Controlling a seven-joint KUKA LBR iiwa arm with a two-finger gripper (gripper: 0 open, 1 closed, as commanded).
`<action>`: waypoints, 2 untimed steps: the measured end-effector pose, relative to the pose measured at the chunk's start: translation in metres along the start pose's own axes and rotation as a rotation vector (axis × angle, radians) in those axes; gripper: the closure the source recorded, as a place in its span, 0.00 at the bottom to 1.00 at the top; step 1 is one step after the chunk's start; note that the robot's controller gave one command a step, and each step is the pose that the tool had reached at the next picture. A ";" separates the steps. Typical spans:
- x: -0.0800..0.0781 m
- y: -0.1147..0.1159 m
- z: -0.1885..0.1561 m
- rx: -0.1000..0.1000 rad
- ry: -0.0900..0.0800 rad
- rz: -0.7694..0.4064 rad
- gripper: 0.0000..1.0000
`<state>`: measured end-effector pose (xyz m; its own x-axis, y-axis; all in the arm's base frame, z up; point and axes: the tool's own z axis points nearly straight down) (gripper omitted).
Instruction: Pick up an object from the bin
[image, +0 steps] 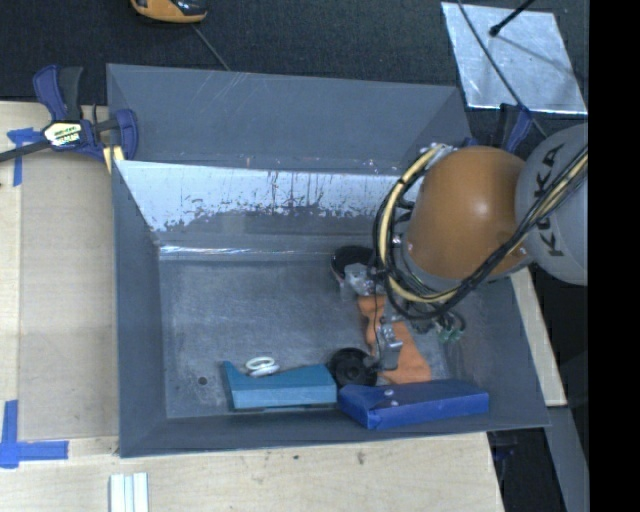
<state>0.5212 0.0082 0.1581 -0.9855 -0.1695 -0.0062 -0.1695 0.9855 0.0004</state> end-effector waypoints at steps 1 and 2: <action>0.003 -0.048 0.034 0.001 0.003 -0.154 0.00; -0.020 -0.064 0.042 0.001 0.003 -0.102 0.00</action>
Offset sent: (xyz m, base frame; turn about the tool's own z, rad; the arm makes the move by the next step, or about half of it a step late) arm 0.0446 -0.0631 -0.0474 -0.0772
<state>0.5525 -0.0516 0.1158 -0.9631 -0.2691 -0.0034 -0.2691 0.9631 -0.0010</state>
